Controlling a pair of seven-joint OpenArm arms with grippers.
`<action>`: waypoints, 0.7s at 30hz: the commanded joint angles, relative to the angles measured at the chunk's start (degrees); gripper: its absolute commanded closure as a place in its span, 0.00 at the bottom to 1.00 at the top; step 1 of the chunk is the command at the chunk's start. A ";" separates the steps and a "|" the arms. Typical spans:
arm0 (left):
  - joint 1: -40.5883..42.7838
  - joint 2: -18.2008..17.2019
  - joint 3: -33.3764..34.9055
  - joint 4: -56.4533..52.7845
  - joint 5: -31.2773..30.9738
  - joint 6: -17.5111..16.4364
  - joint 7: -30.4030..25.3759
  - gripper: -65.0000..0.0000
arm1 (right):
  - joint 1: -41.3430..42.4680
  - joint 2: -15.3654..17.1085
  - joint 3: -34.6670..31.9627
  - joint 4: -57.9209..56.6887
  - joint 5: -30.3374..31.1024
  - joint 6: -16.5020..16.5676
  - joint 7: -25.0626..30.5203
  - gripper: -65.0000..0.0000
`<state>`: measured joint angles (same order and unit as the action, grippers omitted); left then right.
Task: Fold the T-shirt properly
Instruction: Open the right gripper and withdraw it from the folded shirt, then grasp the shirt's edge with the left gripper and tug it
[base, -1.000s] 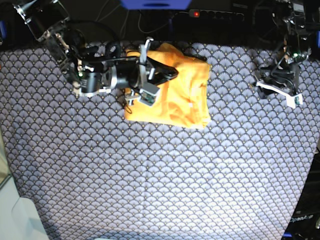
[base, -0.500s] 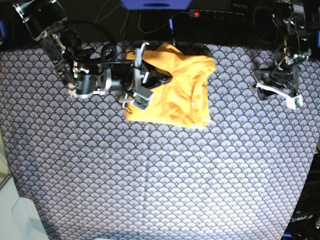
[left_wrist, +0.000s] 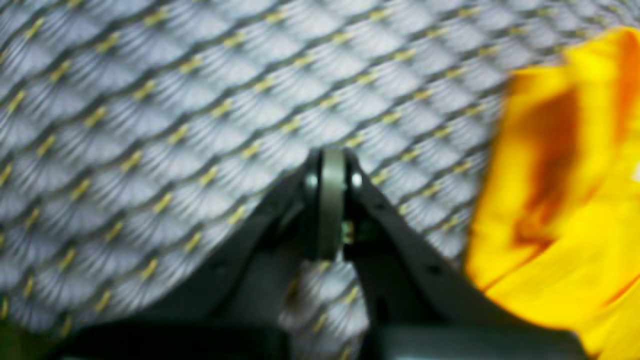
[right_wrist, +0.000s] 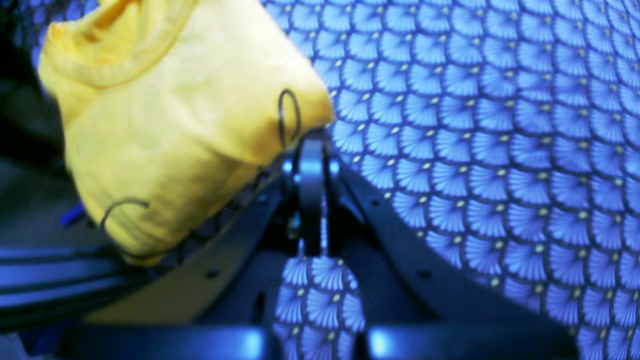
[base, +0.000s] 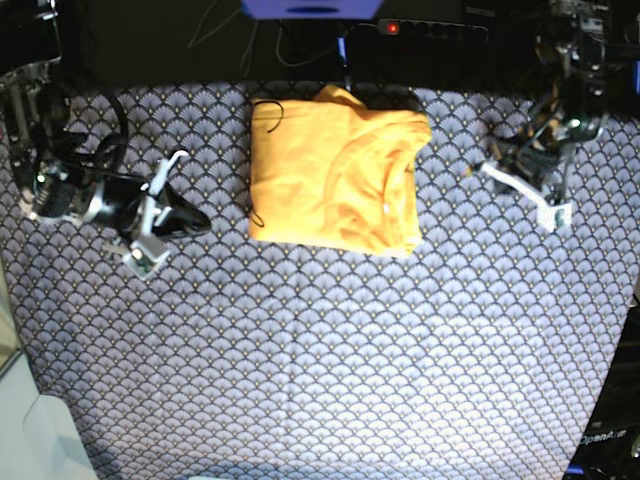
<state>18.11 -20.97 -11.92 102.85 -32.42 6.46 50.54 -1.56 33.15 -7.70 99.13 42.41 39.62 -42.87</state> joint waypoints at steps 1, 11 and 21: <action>0.22 -1.23 -0.60 2.08 -0.41 -0.26 0.14 1.00 | 0.11 0.74 1.07 0.87 1.15 0.38 1.07 1.00; -1.45 -6.41 8.63 6.03 -0.41 -9.05 10.95 1.00 | 0.02 -1.10 1.16 0.60 1.15 0.38 1.07 1.00; -3.82 -8.52 20.85 5.50 -0.41 -8.70 12.36 1.00 | 0.02 -2.07 1.24 0.78 1.15 0.38 0.63 1.00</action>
<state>14.87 -28.86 9.30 107.61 -32.47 -2.59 63.53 -2.39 30.30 -6.96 99.00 42.46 39.62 -43.42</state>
